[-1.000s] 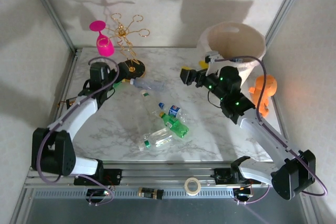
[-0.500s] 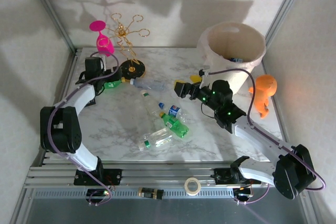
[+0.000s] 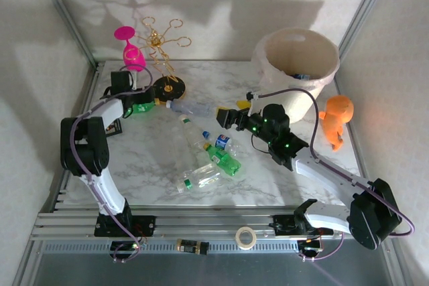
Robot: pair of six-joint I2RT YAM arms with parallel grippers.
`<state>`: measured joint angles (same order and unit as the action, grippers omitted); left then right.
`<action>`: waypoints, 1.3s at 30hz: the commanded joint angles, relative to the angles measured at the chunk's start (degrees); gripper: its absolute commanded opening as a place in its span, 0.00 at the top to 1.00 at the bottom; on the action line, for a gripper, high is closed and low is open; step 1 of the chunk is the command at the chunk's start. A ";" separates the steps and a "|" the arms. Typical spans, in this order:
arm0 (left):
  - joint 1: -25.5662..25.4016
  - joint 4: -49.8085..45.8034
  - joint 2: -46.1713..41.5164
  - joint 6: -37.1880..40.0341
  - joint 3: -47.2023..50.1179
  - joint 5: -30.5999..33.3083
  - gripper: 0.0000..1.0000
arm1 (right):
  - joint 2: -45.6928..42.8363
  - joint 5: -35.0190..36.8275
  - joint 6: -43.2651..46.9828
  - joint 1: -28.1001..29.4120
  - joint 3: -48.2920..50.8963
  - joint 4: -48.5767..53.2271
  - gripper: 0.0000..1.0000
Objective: Put the plastic bottles in the bin
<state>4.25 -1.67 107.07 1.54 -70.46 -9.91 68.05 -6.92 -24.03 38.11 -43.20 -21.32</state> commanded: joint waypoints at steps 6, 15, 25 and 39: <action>0.49 -3.94 3.25 -3.22 -2.86 -2.33 0.00 | -1.37 3.75 0.66 1.36 -1.30 1.02 0.01; -0.18 -8.22 -1.62 -7.96 1.88 -0.69 0.00 | -3.30 3.51 0.01 1.40 1.60 -0.50 0.01; -2.73 -15.18 -7.10 -10.09 4.11 3.15 0.00 | -4.21 3.16 -0.15 1.44 2.24 -1.18 0.01; -4.41 -15.69 -3.51 -10.59 5.77 4.28 0.00 | -3.46 3.45 -0.42 1.44 1.90 -1.30 0.01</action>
<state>0.91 -13.15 101.51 -7.75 -66.19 -6.11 64.90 -4.12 -23.86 38.94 -41.54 -20.40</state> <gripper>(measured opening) 0.995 0.987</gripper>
